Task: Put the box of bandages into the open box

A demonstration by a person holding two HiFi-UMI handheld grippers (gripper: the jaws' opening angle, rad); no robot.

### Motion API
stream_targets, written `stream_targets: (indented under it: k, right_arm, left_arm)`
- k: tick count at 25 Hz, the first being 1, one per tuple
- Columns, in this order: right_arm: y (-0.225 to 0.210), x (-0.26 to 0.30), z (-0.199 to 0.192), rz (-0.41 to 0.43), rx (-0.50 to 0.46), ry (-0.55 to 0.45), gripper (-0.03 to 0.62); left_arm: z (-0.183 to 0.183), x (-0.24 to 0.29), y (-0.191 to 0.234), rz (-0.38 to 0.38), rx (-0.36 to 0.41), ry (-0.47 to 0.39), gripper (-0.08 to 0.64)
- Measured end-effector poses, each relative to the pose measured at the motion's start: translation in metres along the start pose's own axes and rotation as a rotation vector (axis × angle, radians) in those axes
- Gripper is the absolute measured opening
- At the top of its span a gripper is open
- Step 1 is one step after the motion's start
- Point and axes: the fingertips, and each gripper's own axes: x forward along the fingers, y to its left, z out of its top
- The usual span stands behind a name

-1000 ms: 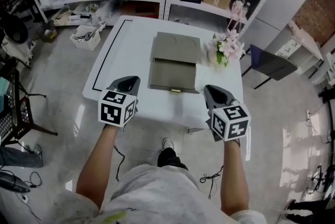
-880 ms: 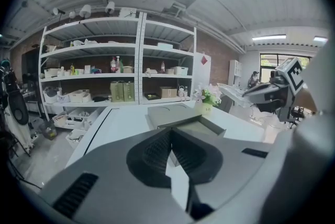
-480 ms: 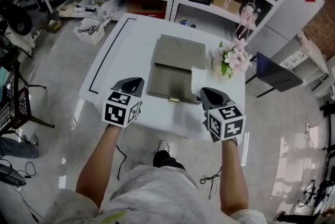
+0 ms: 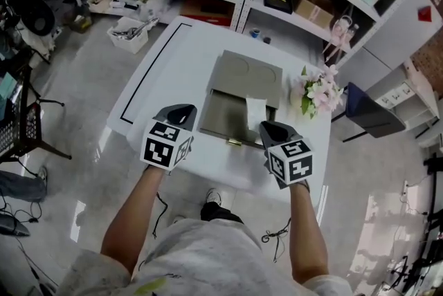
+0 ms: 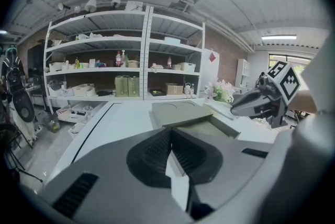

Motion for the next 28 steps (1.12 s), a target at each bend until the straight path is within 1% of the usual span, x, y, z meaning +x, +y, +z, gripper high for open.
stream_targets:
  k: [8, 17, 28]
  right_arm:
    - [0.002, 0.029, -0.011, 0.056, -0.023, 0.053, 0.005]
    - [-0.001, 0.059, -0.027, 0.109, -0.093, 0.146, 0.005]
    - [0.001, 0.079, -0.037, 0.163, -0.134, 0.217, 0.005]
  left_arm:
    - [-0.005, 0.003, 0.011, 0.025, -0.019, 0.006, 0.006]
    - [-0.012, 0.007, 0.025, 0.061, -0.046, 0.012, 0.006]
    - [-0.012, 0.004, 0.043, 0.108, -0.069, 0.019, 0.005]
